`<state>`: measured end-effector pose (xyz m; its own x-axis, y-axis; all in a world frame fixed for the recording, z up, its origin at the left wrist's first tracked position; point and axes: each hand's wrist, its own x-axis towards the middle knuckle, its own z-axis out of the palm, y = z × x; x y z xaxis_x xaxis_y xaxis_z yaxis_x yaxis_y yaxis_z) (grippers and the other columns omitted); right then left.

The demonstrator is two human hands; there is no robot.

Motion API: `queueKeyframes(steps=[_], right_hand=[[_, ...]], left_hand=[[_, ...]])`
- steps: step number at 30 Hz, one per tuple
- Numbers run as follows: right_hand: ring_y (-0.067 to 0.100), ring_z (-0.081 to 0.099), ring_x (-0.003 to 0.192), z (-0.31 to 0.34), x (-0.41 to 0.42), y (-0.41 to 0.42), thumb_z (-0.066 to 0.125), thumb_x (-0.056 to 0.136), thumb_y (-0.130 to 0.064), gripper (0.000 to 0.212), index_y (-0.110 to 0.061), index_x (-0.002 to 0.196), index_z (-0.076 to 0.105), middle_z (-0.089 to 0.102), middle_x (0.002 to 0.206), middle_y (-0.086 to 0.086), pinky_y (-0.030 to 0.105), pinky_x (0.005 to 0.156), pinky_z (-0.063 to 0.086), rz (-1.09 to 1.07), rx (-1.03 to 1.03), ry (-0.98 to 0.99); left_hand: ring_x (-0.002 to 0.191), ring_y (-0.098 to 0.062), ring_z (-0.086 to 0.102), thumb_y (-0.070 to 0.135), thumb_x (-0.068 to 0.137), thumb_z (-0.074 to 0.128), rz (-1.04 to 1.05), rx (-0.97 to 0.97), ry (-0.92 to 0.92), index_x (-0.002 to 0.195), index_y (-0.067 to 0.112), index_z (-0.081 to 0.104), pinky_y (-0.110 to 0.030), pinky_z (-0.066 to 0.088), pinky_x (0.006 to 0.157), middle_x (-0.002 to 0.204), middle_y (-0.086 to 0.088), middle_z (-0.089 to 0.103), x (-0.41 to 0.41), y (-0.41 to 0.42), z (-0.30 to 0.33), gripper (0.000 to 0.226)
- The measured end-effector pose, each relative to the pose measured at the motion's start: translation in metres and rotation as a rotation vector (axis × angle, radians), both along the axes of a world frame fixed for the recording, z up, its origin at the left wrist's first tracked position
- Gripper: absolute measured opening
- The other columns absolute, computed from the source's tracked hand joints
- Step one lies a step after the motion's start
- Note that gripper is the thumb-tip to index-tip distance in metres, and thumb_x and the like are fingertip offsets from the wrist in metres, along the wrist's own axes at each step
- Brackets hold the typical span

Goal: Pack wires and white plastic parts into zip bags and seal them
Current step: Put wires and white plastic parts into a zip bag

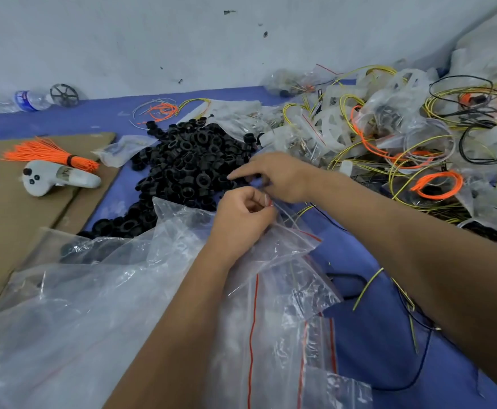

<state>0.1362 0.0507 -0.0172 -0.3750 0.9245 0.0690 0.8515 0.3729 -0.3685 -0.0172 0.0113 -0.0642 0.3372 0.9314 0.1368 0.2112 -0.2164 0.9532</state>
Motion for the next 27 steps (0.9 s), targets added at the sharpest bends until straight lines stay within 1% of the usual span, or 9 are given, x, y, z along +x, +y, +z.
queueKeyframes(steps=[3,6,9,14,17,21,24,26,27], right_hand=[[-0.007,0.05,0.065,-0.009,-0.002,-0.004,0.057,0.071,0.014,0.047,-0.011,0.107,0.074,0.071,0.094,0.003,0.012,0.062,0.042,0.015,0.045,0.088],[0.011,0.055,0.068,-0.013,0.002,-0.01,0.057,0.071,0.016,0.04,-0.006,0.1,0.074,0.07,0.088,0.008,0.019,0.062,0.045,-0.081,0.036,0.158],[0.016,0.056,0.08,-0.015,0.013,-0.018,0.059,0.077,0.012,0.036,-0.008,0.104,0.073,0.066,0.09,0.002,0.013,0.059,0.035,-0.142,0.063,0.03],[0.022,0.057,0.104,-0.014,0.017,-0.037,0.062,0.072,0.014,0.063,-0.012,0.13,0.064,0.06,0.122,0.011,0.031,0.088,0.045,-0.006,0.052,0.045],[0.028,0.059,0.112,-0.013,0.01,-0.034,0.063,0.073,0.011,0.061,-0.014,0.129,0.067,0.062,0.12,0.01,0.04,0.095,0.046,0.055,0.029,-0.052],[0.027,0.057,0.097,-0.017,0.009,-0.039,0.057,0.074,0.01,0.042,-0.008,0.11,0.071,0.06,0.101,0.008,0.034,0.078,0.043,-0.066,0.089,-0.053],[0.033,0.059,0.098,-0.017,0.021,-0.053,0.062,0.085,-0.003,0.021,-0.006,0.106,0.063,0.064,0.103,0.013,0.04,0.082,0.048,-0.267,0.152,-0.084],[0.03,0.061,0.091,-0.016,0.026,-0.069,0.067,0.092,-0.014,0.016,-0.008,0.105,0.059,0.066,0.099,0.011,0.041,0.08,0.05,-0.46,0.264,0.063],[0.026,0.062,0.085,-0.014,0.025,-0.08,0.067,0.094,-0.016,0.015,-0.009,0.103,0.058,0.067,0.095,0.01,0.039,0.076,0.05,-0.516,0.302,0.273]], left_hand=[[0.042,-0.017,0.048,-0.002,0.089,0.069,-0.04,-0.037,-0.015,0.082,-0.006,0.061,-0.024,0.04,0.044,0.059,-0.01,0.062,-0.001,0.0,0.002,0.011],[0.042,-0.014,0.048,-0.002,0.086,0.074,-0.097,-0.045,-0.003,0.084,-0.009,0.06,-0.019,0.038,0.043,0.062,-0.011,0.062,-0.002,-0.002,0.006,0.016],[0.043,-0.01,0.047,-0.006,0.084,0.073,-0.132,-0.06,0.029,0.085,-0.004,0.06,-0.018,0.037,0.042,0.064,-0.009,0.061,-0.003,-0.004,0.01,0.013],[0.047,-0.013,0.045,-0.012,0.084,0.06,-0.178,-0.058,0.068,0.079,0.003,0.059,-0.023,0.038,0.047,0.063,-0.007,0.057,-0.003,-0.008,0.013,0.017],[0.049,-0.011,0.043,-0.013,0.083,0.058,-0.2,-0.01,0.102,0.077,0.003,0.058,-0.024,0.036,0.051,0.06,-0.004,0.055,-0.003,-0.01,0.012,0.018],[0.049,-0.009,0.045,-0.01,0.083,0.059,-0.191,0.007,0.107,0.079,-0.006,0.058,-0.024,0.037,0.053,0.061,-0.008,0.057,-0.004,-0.007,0.008,0.005],[0.047,-0.008,0.046,-0.001,0.081,0.064,-0.192,0.016,0.13,0.079,-0.004,0.061,-0.023,0.038,0.053,0.06,-0.007,0.06,-0.003,-0.007,0.007,0.005],[0.045,-0.006,0.049,0.001,0.085,0.067,-0.169,0.018,0.153,0.079,0.002,0.064,-0.022,0.039,0.053,0.06,-0.005,0.065,-0.003,-0.006,0.006,0.007],[0.045,-0.006,0.051,0.002,0.087,0.069,-0.152,0.021,0.166,0.081,0.003,0.066,-0.022,0.04,0.053,0.061,-0.005,0.067,-0.002,-0.006,0.006,0.007]])
